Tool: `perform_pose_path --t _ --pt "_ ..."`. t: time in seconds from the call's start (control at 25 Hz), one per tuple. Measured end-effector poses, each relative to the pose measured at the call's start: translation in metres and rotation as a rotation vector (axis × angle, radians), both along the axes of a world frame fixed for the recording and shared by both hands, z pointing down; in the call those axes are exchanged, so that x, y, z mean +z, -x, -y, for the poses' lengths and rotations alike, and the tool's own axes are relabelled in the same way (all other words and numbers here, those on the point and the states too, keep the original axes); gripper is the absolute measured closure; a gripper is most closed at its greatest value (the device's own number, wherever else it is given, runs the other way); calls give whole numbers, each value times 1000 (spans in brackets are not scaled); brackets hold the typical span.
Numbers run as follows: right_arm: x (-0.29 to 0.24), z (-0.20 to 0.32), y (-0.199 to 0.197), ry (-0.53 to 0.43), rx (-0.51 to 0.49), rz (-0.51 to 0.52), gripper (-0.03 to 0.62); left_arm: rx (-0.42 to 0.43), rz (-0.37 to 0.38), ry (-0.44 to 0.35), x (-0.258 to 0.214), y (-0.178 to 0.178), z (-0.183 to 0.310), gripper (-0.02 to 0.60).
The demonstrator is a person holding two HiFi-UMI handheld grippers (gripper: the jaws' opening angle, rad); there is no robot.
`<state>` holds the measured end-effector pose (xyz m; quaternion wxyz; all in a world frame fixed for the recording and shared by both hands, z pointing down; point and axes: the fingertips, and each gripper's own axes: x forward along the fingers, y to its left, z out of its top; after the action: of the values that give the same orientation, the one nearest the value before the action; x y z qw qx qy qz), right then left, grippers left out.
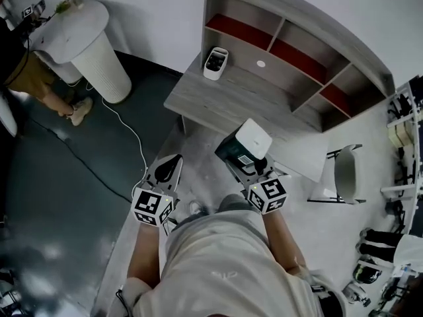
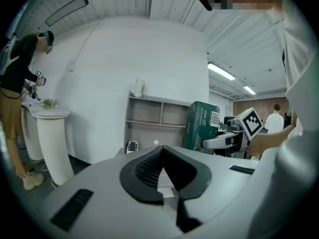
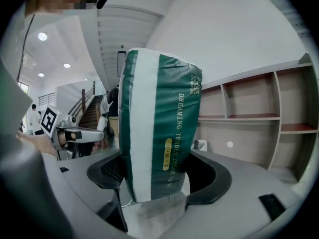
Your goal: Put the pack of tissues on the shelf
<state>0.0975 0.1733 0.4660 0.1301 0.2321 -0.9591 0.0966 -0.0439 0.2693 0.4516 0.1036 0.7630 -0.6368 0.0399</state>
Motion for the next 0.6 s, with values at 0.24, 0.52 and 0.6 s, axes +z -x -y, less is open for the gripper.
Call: perform_pose_path --t 0.24,0.52,0.6 --pt "11 27 21 26 42 -8 215 -22 -40 26 20 35 14 566" --pt "22 101 45 37 41 -8 215 -29 -47 44 33 56 85 566" --pt "20 127 53 34 33 -7 215 -23 -44 44 31 60 114 566"
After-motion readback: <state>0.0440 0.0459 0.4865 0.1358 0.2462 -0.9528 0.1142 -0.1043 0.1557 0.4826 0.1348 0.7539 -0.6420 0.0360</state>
